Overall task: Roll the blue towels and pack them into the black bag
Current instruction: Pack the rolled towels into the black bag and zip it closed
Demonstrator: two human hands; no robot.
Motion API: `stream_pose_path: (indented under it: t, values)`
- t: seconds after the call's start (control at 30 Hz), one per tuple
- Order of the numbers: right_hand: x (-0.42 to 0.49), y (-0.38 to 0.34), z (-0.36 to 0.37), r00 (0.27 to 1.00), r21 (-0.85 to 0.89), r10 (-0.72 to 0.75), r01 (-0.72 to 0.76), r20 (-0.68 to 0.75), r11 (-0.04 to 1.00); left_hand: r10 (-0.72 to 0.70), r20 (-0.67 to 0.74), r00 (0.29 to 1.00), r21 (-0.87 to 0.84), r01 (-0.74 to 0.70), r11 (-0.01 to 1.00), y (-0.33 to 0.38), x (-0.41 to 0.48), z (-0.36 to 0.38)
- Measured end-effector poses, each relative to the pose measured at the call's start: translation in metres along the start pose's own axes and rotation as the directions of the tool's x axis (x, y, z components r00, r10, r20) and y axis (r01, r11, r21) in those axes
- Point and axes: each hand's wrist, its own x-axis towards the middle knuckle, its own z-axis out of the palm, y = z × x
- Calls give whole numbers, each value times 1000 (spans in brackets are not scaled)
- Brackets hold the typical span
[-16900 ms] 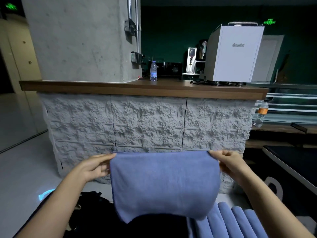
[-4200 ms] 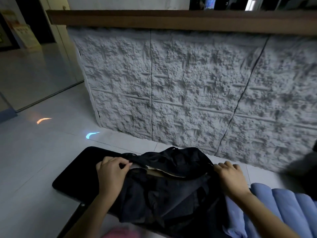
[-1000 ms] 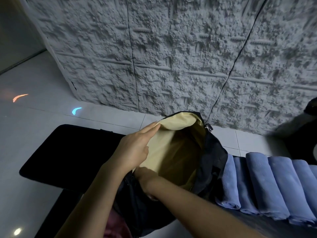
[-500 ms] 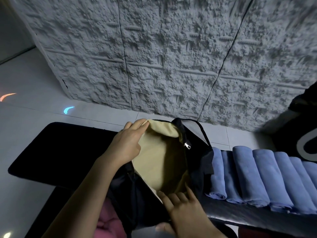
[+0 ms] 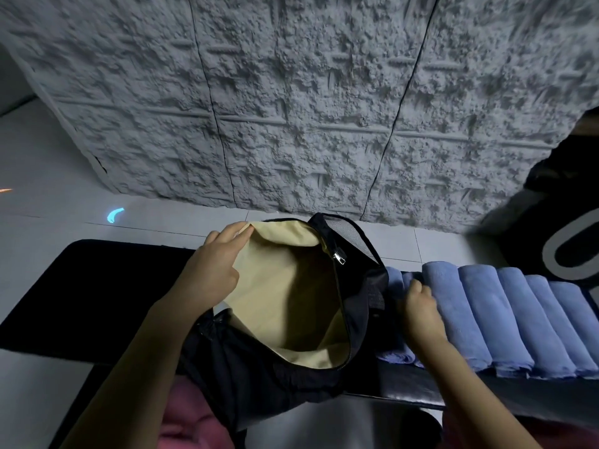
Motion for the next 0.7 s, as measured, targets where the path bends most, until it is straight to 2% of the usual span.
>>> stream_pose_path:
  t: [0.1,0.27,0.43,0.53,0.63,0.67,0.7]
  values:
    - [8,-10,12,992,-36,75,-72,97,997,7,-12,1000,-2,-7,1000,0,0,0]
    - [6,-22,28,989,-64,117,-111,88,992,7,1,1000,-2,-7,1000,-2,0,0]
    - [-6,-23,38,990,97,107,-116,94,988,-6,7,1000,-14,7,1000,-7,1,-1]
    - [-10,-23,14,993,217,73,-91,91,972,-8,13,1000,-34,9,999,-7,-1,-1]
    - [-21,-26,-37,996,310,-58,74,-62,948,-13,22,1000,-53,14,998,-8,-1,-3]
    - [-27,-31,-59,993,372,-106,118,-54,921,-13,22,1000,-57,14,998,-8,0,-4]
    - [-35,-40,-81,988,487,-155,127,16,864,-10,22,1000,-57,11,998,-8,0,-5]
